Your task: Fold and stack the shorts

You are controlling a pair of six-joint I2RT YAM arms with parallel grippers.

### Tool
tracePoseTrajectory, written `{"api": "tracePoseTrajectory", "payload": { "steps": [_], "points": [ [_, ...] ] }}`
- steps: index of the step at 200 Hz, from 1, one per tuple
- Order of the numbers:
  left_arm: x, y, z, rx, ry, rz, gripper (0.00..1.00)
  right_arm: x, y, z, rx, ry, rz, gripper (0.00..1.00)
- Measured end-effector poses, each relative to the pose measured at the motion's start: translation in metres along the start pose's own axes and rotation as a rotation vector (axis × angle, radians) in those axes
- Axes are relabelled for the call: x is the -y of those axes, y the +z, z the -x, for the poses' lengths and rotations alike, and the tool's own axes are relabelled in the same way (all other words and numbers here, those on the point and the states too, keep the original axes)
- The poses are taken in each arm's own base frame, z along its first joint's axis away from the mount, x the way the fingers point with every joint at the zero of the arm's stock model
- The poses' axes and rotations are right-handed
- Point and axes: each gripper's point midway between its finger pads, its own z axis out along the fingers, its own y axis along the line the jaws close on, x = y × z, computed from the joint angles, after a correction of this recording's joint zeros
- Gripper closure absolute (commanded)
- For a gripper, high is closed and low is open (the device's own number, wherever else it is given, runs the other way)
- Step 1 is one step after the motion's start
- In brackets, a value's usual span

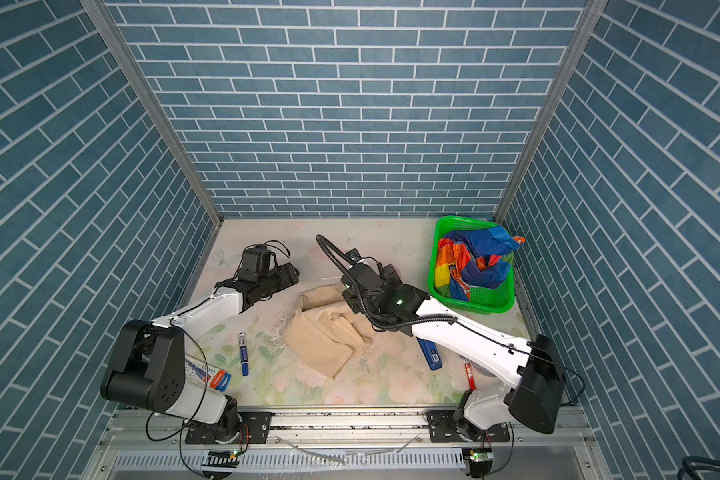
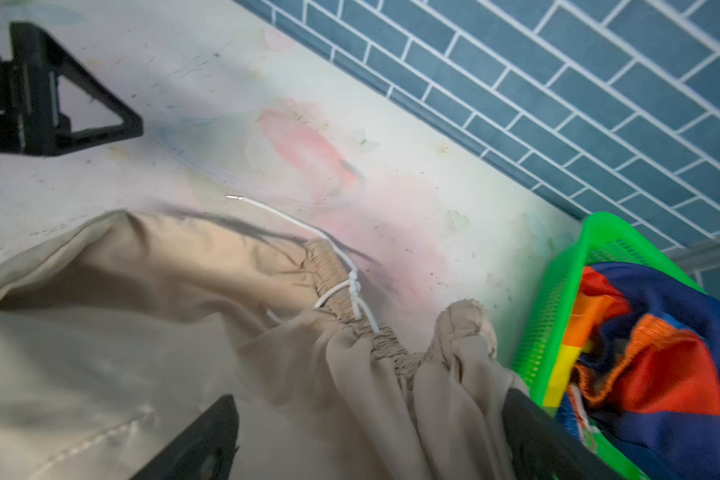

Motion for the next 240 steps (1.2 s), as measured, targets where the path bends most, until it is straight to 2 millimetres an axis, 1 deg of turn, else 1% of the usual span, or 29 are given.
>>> {"api": "tracePoseTrajectory", "payload": {
  "steps": [13,24,30,39,50,67,77,91,120,141,156,170,182,191,202,210,222,240],
  "points": [
    [0.003,0.001,-0.001,-0.009,-0.007,-0.019,0.19,0.022,-0.007,0.006,0.013,0.012,-0.049,0.01],
    [0.006,0.001,-0.001,-0.009,-0.013,-0.033,0.17,0.033,-0.013,0.013,0.029,0.032,-0.053,0.05],
    [0.007,0.001,-0.001,-0.009,-0.013,-0.038,0.16,0.033,-0.017,0.017,0.042,0.044,-0.034,0.07],
    [0.008,0.000,-0.001,-0.009,-0.014,-0.041,0.15,0.026,-0.025,0.021,0.059,0.048,0.015,0.07],
    [0.008,-0.002,0.000,-0.008,-0.012,-0.043,0.14,0.010,-0.035,0.022,0.070,0.031,0.086,0.07],
    [0.011,-0.006,0.003,0.005,-0.011,-0.051,0.14,-0.018,-0.044,0.015,0.059,-0.013,0.177,0.07],
    [0.013,-0.009,0.005,0.011,-0.010,-0.058,0.14,-0.028,-0.045,0.008,0.042,-0.032,0.203,0.05],
    [0.016,-0.011,0.005,0.010,-0.013,-0.072,0.14,-0.030,-0.042,0.004,0.029,-0.039,0.208,0.02],
    [0.022,-0.014,0.001,-0.003,-0.033,-0.110,0.12,-0.030,-0.040,0.010,0.041,-0.035,0.211,0.01],
    [0.025,-0.023,-0.007,-0.009,-0.046,-0.148,0.11,-0.035,-0.036,0.021,0.041,-0.028,0.239,0.02],
    [0.030,-0.028,-0.013,-0.013,-0.053,-0.175,0.11,-0.042,-0.037,0.031,0.062,0.005,0.316,0.01],
    [0.035,-0.029,-0.021,-0.024,-0.057,-0.203,0.12,-0.042,-0.036,0.046,0.096,0.079,0.400,0.03],
    [0.039,-0.028,-0.029,-0.042,-0.061,-0.222,0.12,-0.039,-0.033,0.061,0.130,0.159,0.468,0.03],
    [0.042,-0.028,-0.035,-0.057,-0.065,-0.233,0.12,-0.038,-0.033,0.073,0.152,0.209,0.517,0.03],
    [0.045,-0.028,-0.041,-0.070,-0.068,-0.246,0.12,-0.038,-0.030,0.095,0.185,0.249,0.566,0.03],
    [0.047,-0.028,-0.043,-0.075,-0.069,-0.254,0.12,-0.041,-0.030,0.116,0.215,0.261,0.605,0.03],
    [0.051,-0.031,-0.044,-0.074,-0.071,-0.268,0.12,-0.053,-0.031,0.151,0.262,0.259,0.674,0.04],
    [0.056,-0.043,-0.039,-0.048,-0.072,-0.291,0.12,-0.067,-0.032,0.212,0.341,0.260,0.784,0.06]
  ]
}}
